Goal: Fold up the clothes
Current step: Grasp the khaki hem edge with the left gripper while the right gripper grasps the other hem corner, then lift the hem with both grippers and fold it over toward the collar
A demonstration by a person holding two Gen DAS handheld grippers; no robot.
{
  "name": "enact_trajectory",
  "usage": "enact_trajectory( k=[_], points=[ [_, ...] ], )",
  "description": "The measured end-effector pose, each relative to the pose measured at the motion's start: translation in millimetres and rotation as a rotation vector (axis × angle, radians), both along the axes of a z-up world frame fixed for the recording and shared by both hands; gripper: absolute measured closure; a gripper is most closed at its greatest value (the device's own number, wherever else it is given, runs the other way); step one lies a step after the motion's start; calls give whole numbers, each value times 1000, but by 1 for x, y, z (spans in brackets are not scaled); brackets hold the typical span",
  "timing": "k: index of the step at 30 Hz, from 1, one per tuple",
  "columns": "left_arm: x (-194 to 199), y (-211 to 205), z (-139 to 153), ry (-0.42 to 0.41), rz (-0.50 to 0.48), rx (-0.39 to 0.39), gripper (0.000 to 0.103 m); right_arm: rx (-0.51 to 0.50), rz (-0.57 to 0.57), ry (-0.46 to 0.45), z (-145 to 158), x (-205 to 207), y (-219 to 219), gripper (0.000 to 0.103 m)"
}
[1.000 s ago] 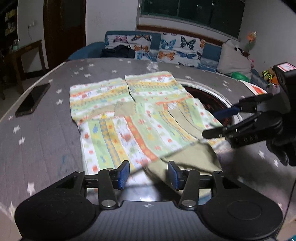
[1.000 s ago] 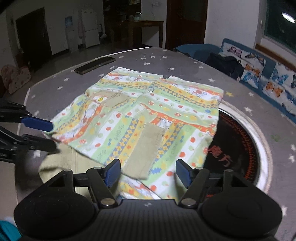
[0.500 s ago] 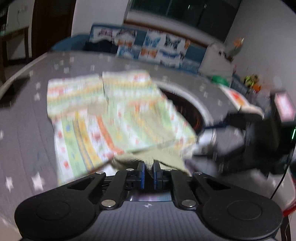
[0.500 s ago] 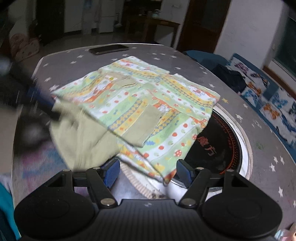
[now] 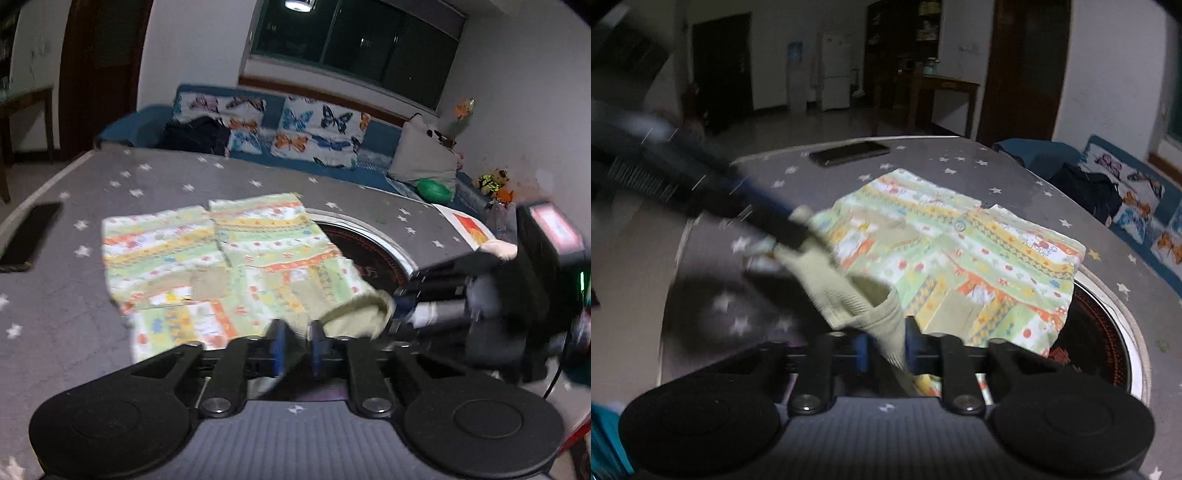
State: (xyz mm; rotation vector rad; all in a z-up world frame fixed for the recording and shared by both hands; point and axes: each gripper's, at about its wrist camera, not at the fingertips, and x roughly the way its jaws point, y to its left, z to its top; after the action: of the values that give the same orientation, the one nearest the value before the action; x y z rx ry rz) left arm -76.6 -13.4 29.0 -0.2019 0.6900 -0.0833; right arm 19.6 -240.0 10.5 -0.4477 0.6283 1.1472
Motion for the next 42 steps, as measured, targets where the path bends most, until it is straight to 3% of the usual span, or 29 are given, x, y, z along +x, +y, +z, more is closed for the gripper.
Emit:
enact_trajectory(
  k=[1, 6, 11, 12, 14, 15, 17, 23, 25, 28, 33, 42],
  points=[
    [-6, 1, -1, -14, 0, 31, 52, 9, -9, 9, 2, 3, 0, 94],
    [-22, -6, -19, -41, -20, 243, 45, 51, -56, 54, 13, 17, 1, 96],
    [-14, -22, -52, -34, -55, 465, 45, 73, -62, 52, 17, 15, -1, 97],
    [-10, -22, -58, -27, -55, 492, 46, 77, -60, 48, 18, 13, -2, 98],
    [-6, -22, -70, -13, -62, 529, 70, 84, -55, 40, 20, 9, -5, 98],
    [-6, -20, -72, -9, -67, 521, 86, 87, -53, 36, 21, 7, -6, 99],
    [-11, -16, -71, -10, -76, 484, 95, 94, -48, 28, 24, 2, -9, 99],
    [-59, -14, -29, -51, -145, 338, 98, 129, 11, 17, 52, -19, -30, 99],
    [-78, -16, -12, -77, -186, 316, 98, 137, 36, 4, 66, -26, -38, 99],
    [-89, -20, 6, -108, -196, 353, 98, 138, 59, -15, 82, -27, -38, 99],
    [-61, -1, 12, -119, -119, 361, 98, 131, 46, -37, 90, 0, -6, 99],
    [28, 68, -7, -31, 0, 305, 98, 58, -14, -18, 68, 73, 74, 99]
  ],
)
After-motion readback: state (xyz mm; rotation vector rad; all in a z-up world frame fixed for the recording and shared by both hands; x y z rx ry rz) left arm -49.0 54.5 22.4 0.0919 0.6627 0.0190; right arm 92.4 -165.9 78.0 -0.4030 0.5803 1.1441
